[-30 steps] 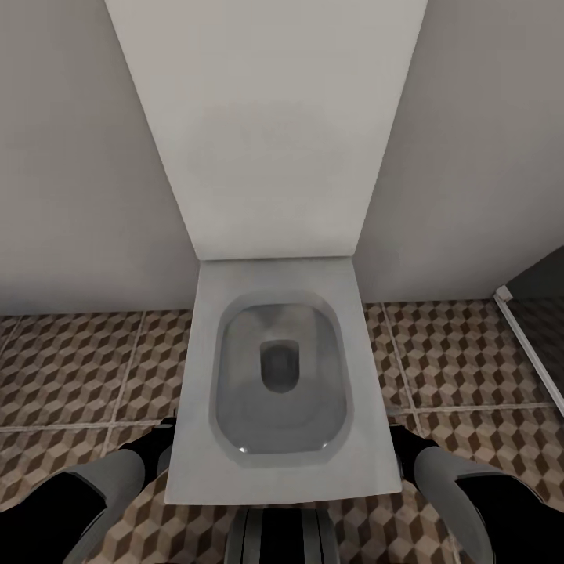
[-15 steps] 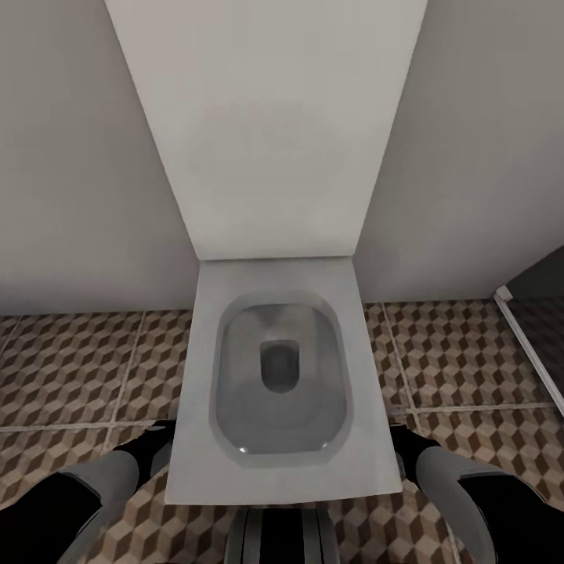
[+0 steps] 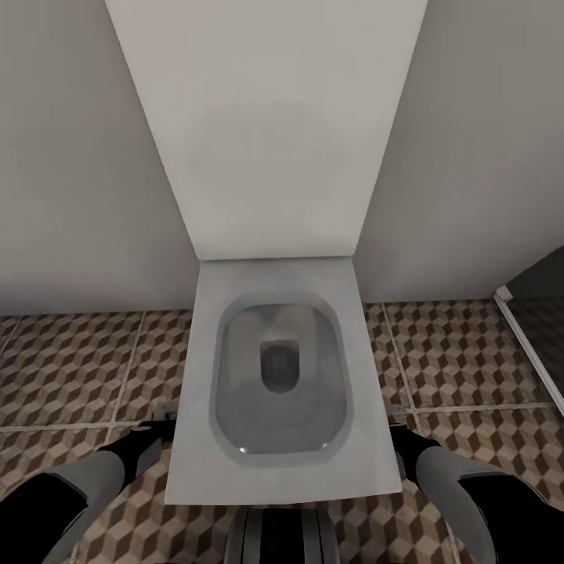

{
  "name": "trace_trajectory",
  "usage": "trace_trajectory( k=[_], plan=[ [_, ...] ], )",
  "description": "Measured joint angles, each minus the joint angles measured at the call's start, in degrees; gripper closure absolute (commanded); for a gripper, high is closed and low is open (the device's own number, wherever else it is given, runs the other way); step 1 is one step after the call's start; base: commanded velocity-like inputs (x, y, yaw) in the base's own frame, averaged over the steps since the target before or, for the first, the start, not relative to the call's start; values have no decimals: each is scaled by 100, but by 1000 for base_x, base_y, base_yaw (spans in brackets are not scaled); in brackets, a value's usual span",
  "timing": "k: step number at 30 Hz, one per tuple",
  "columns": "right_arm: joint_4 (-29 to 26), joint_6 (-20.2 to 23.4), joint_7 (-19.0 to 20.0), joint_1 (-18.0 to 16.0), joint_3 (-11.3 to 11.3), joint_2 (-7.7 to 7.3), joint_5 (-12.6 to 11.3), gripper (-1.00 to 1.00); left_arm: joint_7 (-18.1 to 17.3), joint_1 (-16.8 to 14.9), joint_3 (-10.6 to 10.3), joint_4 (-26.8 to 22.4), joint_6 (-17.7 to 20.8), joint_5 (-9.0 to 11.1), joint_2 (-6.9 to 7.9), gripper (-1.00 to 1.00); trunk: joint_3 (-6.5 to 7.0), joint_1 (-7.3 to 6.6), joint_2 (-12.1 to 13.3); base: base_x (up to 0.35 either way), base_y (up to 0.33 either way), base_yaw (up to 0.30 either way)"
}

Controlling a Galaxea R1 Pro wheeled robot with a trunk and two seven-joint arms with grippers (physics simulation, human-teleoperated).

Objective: Take the four mousetraps from the cabinet in the bathroom and place them on the bathroom floor. Make sure all four end up on the same floor surface, and ensure that at least two of them are either under or directly next to the same bathroom sink.

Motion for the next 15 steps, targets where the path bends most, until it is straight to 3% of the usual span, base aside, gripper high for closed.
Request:
trace_trajectory(
  k=[15],
  plan=[
    [7, -1, -6, 0, 1, -43, 0, 100, -8, 3, -8, 4, 1, -8, 21, 100, 0, 0, 0, 0, 0, 0]
  ],
)
